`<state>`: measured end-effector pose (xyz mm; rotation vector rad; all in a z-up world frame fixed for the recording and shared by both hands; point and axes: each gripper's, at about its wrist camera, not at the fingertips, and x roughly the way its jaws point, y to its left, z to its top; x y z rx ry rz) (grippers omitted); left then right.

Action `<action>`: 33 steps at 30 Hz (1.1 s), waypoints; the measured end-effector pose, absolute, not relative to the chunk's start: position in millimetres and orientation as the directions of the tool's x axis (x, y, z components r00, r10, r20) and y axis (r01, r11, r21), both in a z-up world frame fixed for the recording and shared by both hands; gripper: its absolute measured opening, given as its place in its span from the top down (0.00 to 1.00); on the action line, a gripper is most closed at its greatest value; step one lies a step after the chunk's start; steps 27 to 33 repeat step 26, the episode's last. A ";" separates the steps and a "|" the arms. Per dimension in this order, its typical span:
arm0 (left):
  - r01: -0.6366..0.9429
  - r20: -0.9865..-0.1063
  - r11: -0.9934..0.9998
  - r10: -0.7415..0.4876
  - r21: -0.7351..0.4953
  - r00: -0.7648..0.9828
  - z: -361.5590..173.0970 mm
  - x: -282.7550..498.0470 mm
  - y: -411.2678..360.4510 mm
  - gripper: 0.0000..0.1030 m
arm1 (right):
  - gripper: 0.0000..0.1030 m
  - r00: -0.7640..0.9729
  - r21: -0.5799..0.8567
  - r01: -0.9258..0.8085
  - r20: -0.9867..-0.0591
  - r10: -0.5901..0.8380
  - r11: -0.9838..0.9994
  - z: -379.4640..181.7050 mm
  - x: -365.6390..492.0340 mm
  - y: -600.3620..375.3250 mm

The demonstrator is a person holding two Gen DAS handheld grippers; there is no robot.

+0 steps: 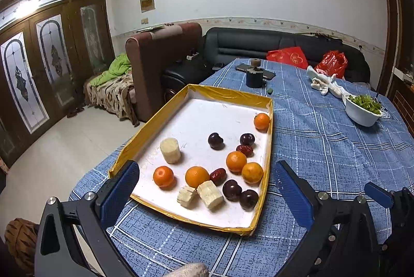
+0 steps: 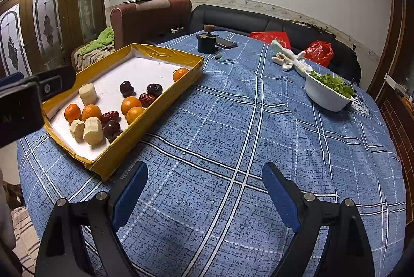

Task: Organize fruits

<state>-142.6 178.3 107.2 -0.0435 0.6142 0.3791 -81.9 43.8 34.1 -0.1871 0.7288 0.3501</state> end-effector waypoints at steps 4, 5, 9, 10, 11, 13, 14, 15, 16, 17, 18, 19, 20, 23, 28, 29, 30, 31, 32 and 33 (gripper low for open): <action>-0.365 -0.591 0.929 0.325 0.055 0.738 102.6 -139.6 185.9 0.00 | 0.09 0.688 -0.055 -0.381 -0.683 0.244 0.923 33.0 -81.9 47.8; -0.367 -0.596 0.929 0.323 0.052 0.735 101.7 -139.0 187.4 0.00 | 0.09 0.686 -0.057 -0.384 -0.686 0.244 0.921 32.4 -81.7 49.2; -0.371 -0.610 0.928 0.319 0.044 0.725 97.4 -136.6 192.3 0.00 | 0.09 0.679 -0.062 -0.393 -0.693 0.245 0.917 30.6 -80.8 54.3; -0.370 -0.612 0.928 0.316 0.041 0.725 96.0 -136.2 193.1 0.00 | 0.09 0.677 -0.063 -0.396 -0.694 0.244 0.916 29.8 -80.8 55.7; -0.368 -0.615 0.929 0.312 0.039 0.724 94.6 -135.8 193.8 0.00 | 0.09 0.674 -0.066 -0.399 -0.697 0.244 0.914 28.8 -80.7 57.3; -0.366 -0.619 0.930 0.309 0.037 0.722 92.9 -135.4 194.8 0.00 | 0.09 0.670 -0.069 -0.403 -0.701 0.243 0.912 27.5 -80.1 59.4; -0.366 -0.621 0.930 0.308 0.037 0.721 91.9 -134.8 195.7 0.00 | 0.09 0.669 -0.069 -0.405 -0.702 0.244 0.912 26.9 -79.8 60.2; -0.366 -0.622 0.930 0.307 0.035 0.720 91.1 -134.4 196.3 0.00 | 0.09 0.667 -0.070 -0.407 -0.704 0.244 0.911 26.3 -79.4 61.3; -0.366 -0.623 0.930 0.306 0.034 0.720 90.9 -134.0 197.0 0.00 | 0.09 0.666 -0.071 -0.408 -0.705 0.244 0.910 25.8 -79.3 62.0; -0.366 -0.623 0.930 0.306 0.034 0.720 90.6 -133.9 197.7 0.00 | 0.09 0.665 -0.071 -0.409 -0.706 0.244 0.910 25.4 -79.4 62.7; -0.367 -0.623 0.930 0.307 0.035 0.720 90.6 -133.8 198.3 0.00 | 0.09 0.664 -0.072 -0.410 -0.706 0.244 0.909 25.1 -79.2 63.5; -0.367 -0.620 0.930 0.309 0.037 0.721 90.9 -133.7 198.6 0.00 | 0.09 0.664 -0.072 -0.411 -0.707 0.244 0.909 25.1 -79.6 64.1; -0.368 -0.617 0.929 0.313 0.041 0.722 91.5 -133.8 198.8 0.00 | 0.09 0.664 -0.073 -0.412 -0.707 0.244 0.908 24.9 -79.4 64.5; -0.360 -0.614 0.932 0.313 0.049 0.725 93.6 -133.5 196.1 0.00 | 0.09 0.665 -0.069 -0.409 -0.705 0.246 0.910 25.2 -78.9 63.9; -0.351 -0.615 0.935 0.308 0.054 0.726 96.5 -131.2 191.9 0.00 | 0.09 0.667 -0.060 -0.402 -0.703 0.247 0.914 26.6 -77.2 60.1; -0.351 -0.615 0.935 0.308 0.054 0.726 96.5 -131.2 191.9 0.00 | 0.09 0.667 -0.060 -0.402 -0.703 0.247 0.914 26.6 -77.2 60.1; -0.351 -0.615 0.935 0.308 0.054 0.726 96.5 -131.2 191.9 0.00 | 0.09 0.667 -0.060 -0.402 -0.703 0.247 0.914 26.6 -77.2 60.1; -0.351 -0.615 0.935 0.308 0.054 0.726 96.5 -131.2 191.9 0.00 | 0.09 0.667 -0.060 -0.402 -0.703 0.247 0.914 26.6 -77.2 60.1; -0.351 -0.615 0.935 0.308 0.054 0.726 96.5 -131.2 191.9 0.00 | 0.09 0.667 -0.060 -0.402 -0.703 0.247 0.914 26.6 -77.2 60.1; -0.351 -0.615 0.935 0.308 0.054 0.726 96.5 -131.2 191.9 0.00 | 0.09 0.667 -0.060 -0.402 -0.703 0.247 0.914 26.6 -77.2 60.1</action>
